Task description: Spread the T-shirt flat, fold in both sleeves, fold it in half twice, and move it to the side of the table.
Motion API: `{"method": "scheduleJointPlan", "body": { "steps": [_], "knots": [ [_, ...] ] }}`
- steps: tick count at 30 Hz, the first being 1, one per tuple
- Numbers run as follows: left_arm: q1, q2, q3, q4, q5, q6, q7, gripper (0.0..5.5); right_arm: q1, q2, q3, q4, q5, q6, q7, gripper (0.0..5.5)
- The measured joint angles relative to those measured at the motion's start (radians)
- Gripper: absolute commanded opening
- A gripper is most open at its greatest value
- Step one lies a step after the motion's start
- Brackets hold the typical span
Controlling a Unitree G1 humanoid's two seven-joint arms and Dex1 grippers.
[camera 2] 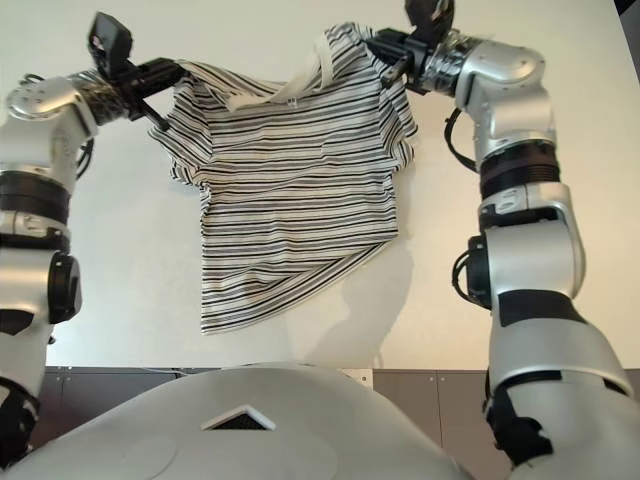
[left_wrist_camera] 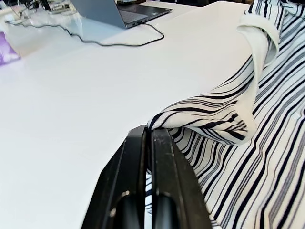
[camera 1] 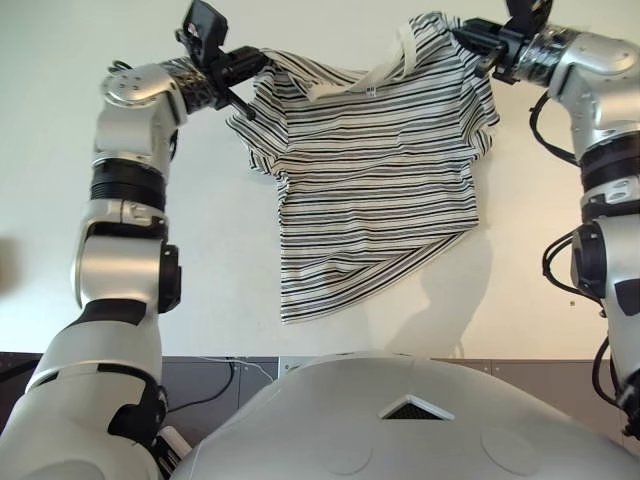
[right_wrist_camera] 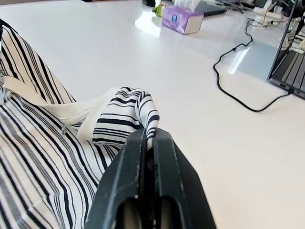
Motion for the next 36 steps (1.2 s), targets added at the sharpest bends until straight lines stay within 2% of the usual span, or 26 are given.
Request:
{"method": "scheduleJointPlan", "body": {
  "steps": [1, 3, 5, 9, 12, 16, 19, 22, 28, 32, 34, 36],
  "knots": [
    [-0.041, -0.037, 0.009, 0.093, 0.016, 0.004, 0.048, 0.12, -0.024, 0.024, 0.006, 0.079, -0.039, -0.018, -0.053, 0.10],
    [-0.113, -0.098, 0.037, 0.245, 0.049, 0.013, 0.160, 0.42, -0.073, 0.067, 0.009, 0.215, -0.110, -0.045, -0.185, 0.50],
    [-0.149, -0.116, 0.056, 0.294, 0.080, -0.004, 0.256, 0.78, -0.108, 0.084, -0.011, 0.261, -0.144, -0.062, -0.268, 0.92],
    [-0.165, -0.119, 0.068, 0.320, 0.159, -0.094, 0.391, 0.91, -0.123, 0.085, -0.032, 0.294, -0.218, -0.101, -0.406, 0.95],
    [-0.179, -0.118, 0.070, 0.324, 0.211, -0.143, 0.403, 0.91, -0.124, 0.081, -0.031, 0.295, -0.267, -0.149, -0.437, 0.95],
    [-0.183, -0.090, -0.002, 0.318, 0.336, -0.276, 0.411, 0.91, -0.122, 0.055, -0.030, 0.266, -0.303, -0.266, -0.380, 0.95],
    [-0.104, -0.041, -0.071, 0.166, 0.396, -0.539, 0.289, 0.91, -0.028, -0.029, -0.039, 0.127, -0.281, -0.434, -0.170, 0.95],
    [0.112, -0.024, -0.098, -0.070, 0.381, -0.609, 0.181, 0.91, 0.166, -0.116, -0.055, -0.080, -0.201, -0.440, 0.046, 0.95],
    [0.566, 0.066, -0.104, -0.683, 0.285, -0.522, 0.052, 0.91, 0.602, -0.295, -0.089, -0.667, 0.017, -0.241, 0.323, 0.95],
    [0.802, 0.141, -0.107, -1.036, 0.239, -0.387, -0.007, 0.91, 0.832, -0.402, -0.119, -1.001, 0.116, -0.083, 0.393, 0.95],
    [0.844, 0.167, -0.136, -1.098, 0.281, -0.350, -0.022, 0.91, 0.849, -0.384, -0.084, -1.061, 0.060, -0.077, 0.354, 0.95],
    [0.828, 0.169, -0.173, -1.017, 0.353, -0.352, -0.013, 0.91, 0.825, -0.341, -0.028, -0.998, -0.026, -0.100, 0.312, 0.95]
  ]
}}
